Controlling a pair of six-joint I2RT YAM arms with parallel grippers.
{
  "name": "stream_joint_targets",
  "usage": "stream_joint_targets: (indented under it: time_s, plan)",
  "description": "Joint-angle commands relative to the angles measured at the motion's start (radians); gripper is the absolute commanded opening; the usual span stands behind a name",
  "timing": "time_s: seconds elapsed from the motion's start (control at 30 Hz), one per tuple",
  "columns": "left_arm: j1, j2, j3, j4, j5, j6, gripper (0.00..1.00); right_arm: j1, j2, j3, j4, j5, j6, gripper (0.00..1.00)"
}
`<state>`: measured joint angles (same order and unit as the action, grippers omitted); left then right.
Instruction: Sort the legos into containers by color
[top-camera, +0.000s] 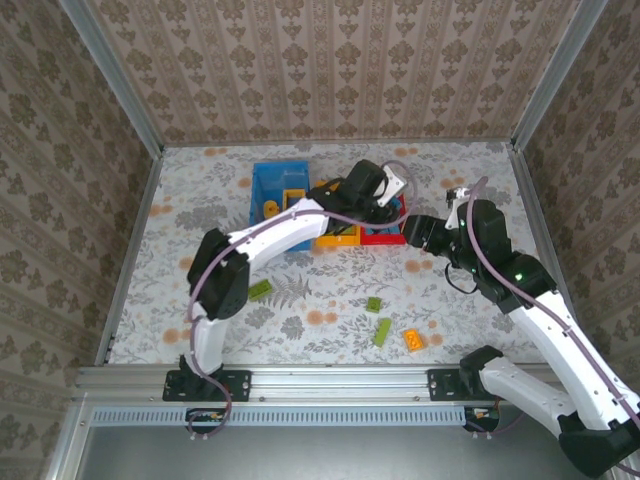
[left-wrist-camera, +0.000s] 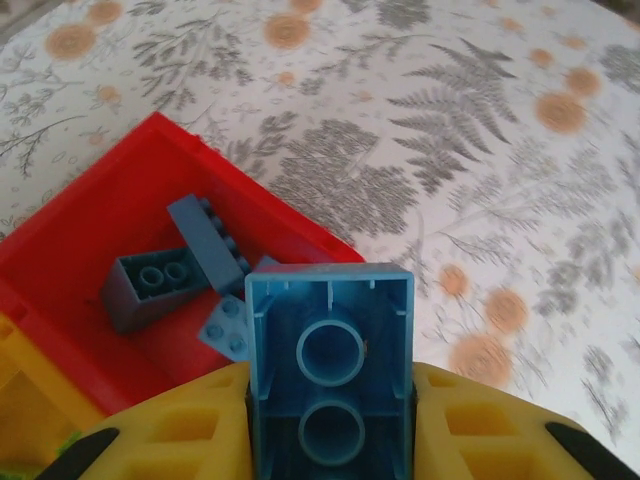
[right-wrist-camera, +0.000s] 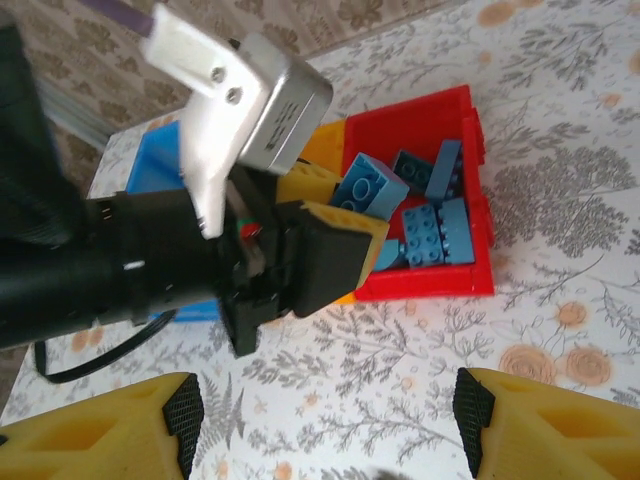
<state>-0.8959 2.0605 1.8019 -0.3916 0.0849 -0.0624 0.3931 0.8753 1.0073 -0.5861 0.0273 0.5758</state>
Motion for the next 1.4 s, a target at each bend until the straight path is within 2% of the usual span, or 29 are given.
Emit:
stream_joint_targets:
  time_s: [0.0, 0.1, 0.2, 0.27, 0.37, 0.43, 0.7, 0.8, 0.9, 1.03, 1.17, 1.37]
  plan:
    - [0.023, 0.1, 0.151, -0.129, -0.012, -0.138, 0.25, -0.027, 0.004, 0.032, 0.011, 0.01, -0.009, 0.71]
    - [0.038, 0.191, 0.272, -0.205, -0.04, -0.206, 0.25, -0.042, 0.01, 0.031, 0.0, -0.007, -0.004, 0.71]
    - [0.045, 0.242, 0.326, -0.22, -0.029, -0.245, 0.28, -0.055, 0.007, 0.024, -0.009, -0.026, 0.0, 0.71]
    - [0.044, 0.259, 0.345, -0.223, -0.021, -0.252, 0.35, -0.062, 0.007, 0.019, -0.014, -0.034, 0.001, 0.72]
    - [0.043, 0.271, 0.367, -0.246, -0.019, -0.258, 0.52, -0.069, 0.011, 0.016, -0.026, -0.048, 0.001, 0.74]
    - [0.041, 0.263, 0.37, -0.252, -0.022, -0.261, 0.58, -0.071, 0.019, 0.021, -0.043, -0.055, 0.0, 0.74]
    - [0.037, 0.136, 0.336, -0.245, -0.043, -0.279, 0.6, -0.074, 0.025, 0.05, -0.162, -0.074, -0.004, 0.72]
    - [0.036, 0.023, 0.259, -0.216, -0.075, -0.292, 0.6, -0.071, 0.032, 0.07, -0.251, -0.078, -0.015, 0.7]
    - [0.041, -0.126, 0.109, -0.159, -0.091, -0.31, 0.61, -0.045, 0.054, 0.083, -0.346, -0.077, -0.039, 0.69]
    - [0.052, -0.354, -0.151, -0.091, -0.084, -0.322, 0.63, 0.092, 0.12, 0.079, -0.449, -0.019, -0.045, 0.68]
    - [0.057, -0.546, -0.387, -0.079, -0.046, -0.305, 0.66, 0.207, 0.155, 0.038, -0.485, 0.008, 0.039, 0.68]
    - [0.053, -0.764, -0.663, -0.094, 0.052, -0.297, 0.68, 0.281, 0.203, -0.042, -0.529, -0.004, 0.137, 0.66]
